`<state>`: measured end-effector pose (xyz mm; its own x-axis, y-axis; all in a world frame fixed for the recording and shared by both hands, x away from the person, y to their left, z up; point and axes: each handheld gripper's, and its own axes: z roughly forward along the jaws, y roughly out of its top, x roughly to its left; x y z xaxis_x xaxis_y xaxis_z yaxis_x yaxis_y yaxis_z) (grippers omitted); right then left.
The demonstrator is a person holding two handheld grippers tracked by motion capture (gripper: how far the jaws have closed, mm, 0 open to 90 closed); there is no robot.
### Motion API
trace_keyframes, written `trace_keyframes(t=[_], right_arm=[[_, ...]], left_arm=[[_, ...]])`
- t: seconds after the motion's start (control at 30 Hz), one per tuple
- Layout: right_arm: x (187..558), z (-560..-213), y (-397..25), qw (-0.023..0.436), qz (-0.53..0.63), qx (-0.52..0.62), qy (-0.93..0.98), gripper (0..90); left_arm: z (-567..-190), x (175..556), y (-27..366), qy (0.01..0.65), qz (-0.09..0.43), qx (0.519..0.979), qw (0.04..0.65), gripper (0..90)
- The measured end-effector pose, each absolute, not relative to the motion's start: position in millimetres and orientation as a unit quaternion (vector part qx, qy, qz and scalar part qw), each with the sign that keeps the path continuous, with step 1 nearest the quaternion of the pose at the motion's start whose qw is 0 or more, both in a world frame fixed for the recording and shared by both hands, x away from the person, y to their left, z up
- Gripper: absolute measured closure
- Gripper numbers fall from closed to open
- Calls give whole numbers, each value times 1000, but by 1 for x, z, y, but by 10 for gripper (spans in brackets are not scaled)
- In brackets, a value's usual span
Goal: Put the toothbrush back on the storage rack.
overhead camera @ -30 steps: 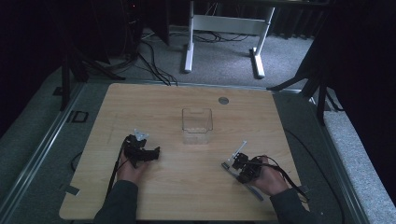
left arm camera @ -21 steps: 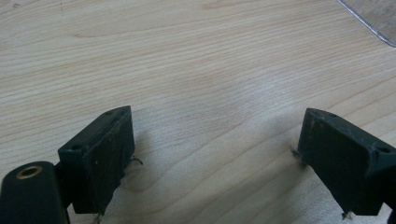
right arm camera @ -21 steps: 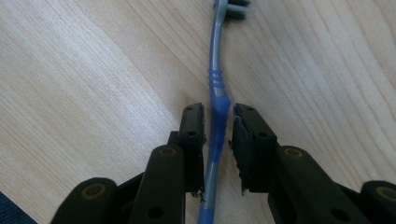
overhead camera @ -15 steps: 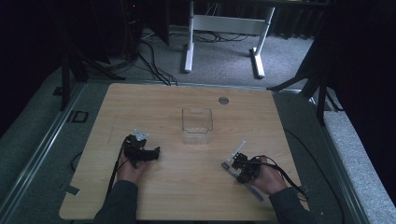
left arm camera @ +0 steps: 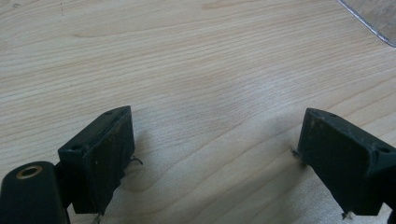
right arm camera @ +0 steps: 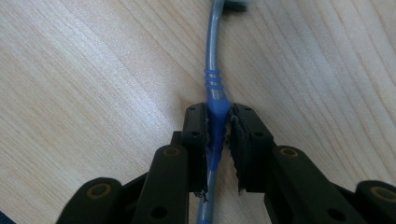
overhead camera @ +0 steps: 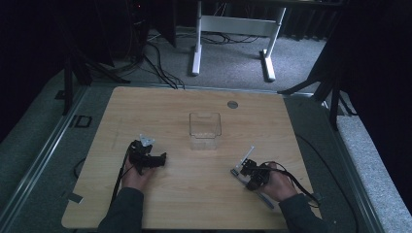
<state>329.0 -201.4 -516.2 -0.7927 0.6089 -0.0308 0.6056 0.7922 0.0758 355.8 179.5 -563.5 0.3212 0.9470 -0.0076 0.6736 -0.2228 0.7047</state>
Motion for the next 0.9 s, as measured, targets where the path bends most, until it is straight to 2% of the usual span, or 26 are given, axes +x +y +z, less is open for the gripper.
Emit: trace_keyframes(t=[0.23,0.9], right_arm=[[330,-516,-202,24,32,319,947,803],[331,-503,-213,59,87,354,929,810]], left_arm=[[-564,356,179,540,219,750,312,111],[-564,356,178,540,219,750,312,111]])
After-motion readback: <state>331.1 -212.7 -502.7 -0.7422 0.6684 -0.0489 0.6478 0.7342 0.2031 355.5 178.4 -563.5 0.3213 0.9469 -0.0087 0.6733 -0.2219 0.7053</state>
